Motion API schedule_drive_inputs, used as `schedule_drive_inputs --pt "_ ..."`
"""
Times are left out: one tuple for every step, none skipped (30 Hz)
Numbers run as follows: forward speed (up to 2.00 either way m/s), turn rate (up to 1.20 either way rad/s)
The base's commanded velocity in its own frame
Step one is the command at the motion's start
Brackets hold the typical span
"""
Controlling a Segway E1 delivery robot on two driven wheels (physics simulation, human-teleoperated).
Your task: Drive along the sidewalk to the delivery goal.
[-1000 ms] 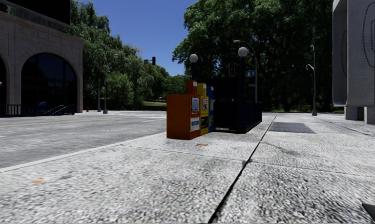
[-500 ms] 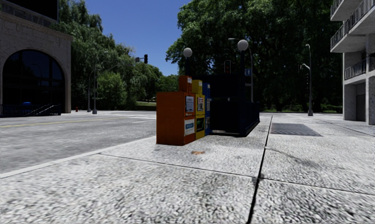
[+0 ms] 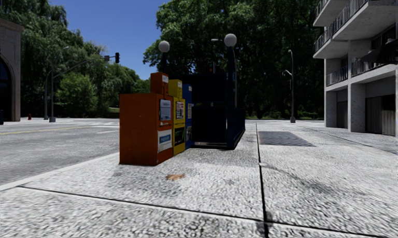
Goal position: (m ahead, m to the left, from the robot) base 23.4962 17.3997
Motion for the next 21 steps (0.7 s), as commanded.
schedule_drive_inputs --pt "1.57 -0.43" --pt "1.64 -0.43" --pt "1.69 -0.43" --pt "1.69 -0.43" --pt "1.7 -0.43" --pt "1.71 -0.43" --pt "1.71 -0.43" --pt "1.71 -0.43" --pt "1.71 -0.43" --pt "1.71 -0.43" --pt "1.71 -0.43" --pt "1.71 -0.43" --pt "1.71 -0.43" --pt "1.71 -0.43" --pt "1.71 -0.43" --pt "1.71 -0.43" --pt "1.71 -0.43" --pt "1.71 -0.43" --pt "1.71 -0.43" --pt "1.72 -0.43" --pt "1.72 -0.43"
